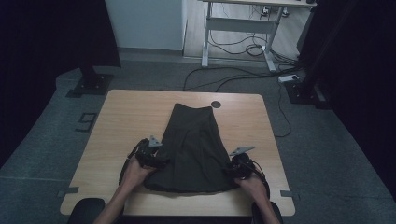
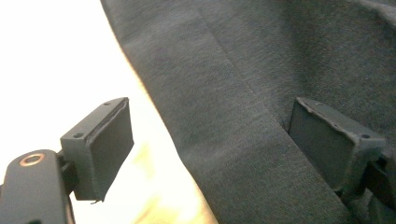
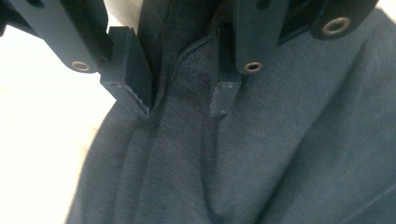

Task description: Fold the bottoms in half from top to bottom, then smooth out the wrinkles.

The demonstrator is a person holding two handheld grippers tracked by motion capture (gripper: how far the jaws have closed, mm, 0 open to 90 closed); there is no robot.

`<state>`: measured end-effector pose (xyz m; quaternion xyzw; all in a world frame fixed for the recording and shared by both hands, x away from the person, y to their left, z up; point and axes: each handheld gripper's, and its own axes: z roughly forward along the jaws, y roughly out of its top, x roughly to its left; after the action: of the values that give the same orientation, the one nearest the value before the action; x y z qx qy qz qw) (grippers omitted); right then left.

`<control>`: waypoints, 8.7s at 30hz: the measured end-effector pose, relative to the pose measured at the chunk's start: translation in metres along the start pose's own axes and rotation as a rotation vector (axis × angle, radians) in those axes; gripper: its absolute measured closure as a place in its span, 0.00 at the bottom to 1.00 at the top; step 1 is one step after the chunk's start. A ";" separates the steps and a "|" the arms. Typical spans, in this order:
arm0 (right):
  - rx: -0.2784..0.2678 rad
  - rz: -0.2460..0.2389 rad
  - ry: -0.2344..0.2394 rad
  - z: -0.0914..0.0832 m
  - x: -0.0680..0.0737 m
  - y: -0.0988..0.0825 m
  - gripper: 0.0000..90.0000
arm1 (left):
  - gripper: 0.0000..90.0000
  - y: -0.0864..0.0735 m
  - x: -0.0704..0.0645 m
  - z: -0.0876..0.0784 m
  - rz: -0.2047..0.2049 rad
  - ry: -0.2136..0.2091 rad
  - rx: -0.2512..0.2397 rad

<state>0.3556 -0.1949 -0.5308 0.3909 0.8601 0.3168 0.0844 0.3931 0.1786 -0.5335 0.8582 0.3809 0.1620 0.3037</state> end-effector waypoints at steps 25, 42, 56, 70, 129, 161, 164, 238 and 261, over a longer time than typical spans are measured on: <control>-0.202 0.076 -0.187 -0.032 -0.034 -0.021 0.16 | 0.16 -0.055 0.043 -0.063 -0.094 0.094 -0.111; -0.152 0.141 -0.255 -0.010 -0.059 -0.046 0.00 | 0.14 -0.080 0.067 -0.046 -0.184 0.094 -0.044; -0.161 0.166 -0.223 -0.016 -0.057 -0.036 0.04 | 0.13 -0.054 0.061 -0.051 -0.158 0.080 -0.072; -0.196 0.137 -0.122 -0.010 -0.046 0.017 0.04 | 0.14 0.010 0.047 -0.032 -0.069 0.007 -0.124; -0.093 0.019 -0.031 0.016 0.018 0.002 0.31 | 0.21 -0.016 -0.036 -0.009 0.016 -0.040 -0.072; -0.057 0.113 -0.114 0.074 -0.048 0.112 0.19 | 0.22 0.064 0.048 0.054 -0.107 -0.006 -0.043; -0.038 0.100 -0.138 0.082 -0.050 0.108 0.21 | 0.22 0.060 0.049 0.061 -0.113 -0.004 -0.033; -0.278 -0.162 0.088 -0.004 0.034 0.069 0.86 | 0.95 0.011 -0.001 -0.059 0.158 -0.135 -0.272; -0.221 -0.052 0.072 0.015 0.013 0.038 0.32 | 0.47 -0.024 0.005 -0.038 0.042 -0.094 -0.141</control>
<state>0.3766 -0.1593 -0.5181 0.3452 0.8321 0.4214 0.1043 0.3634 0.2102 -0.5201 0.8490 0.3359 0.1544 0.3775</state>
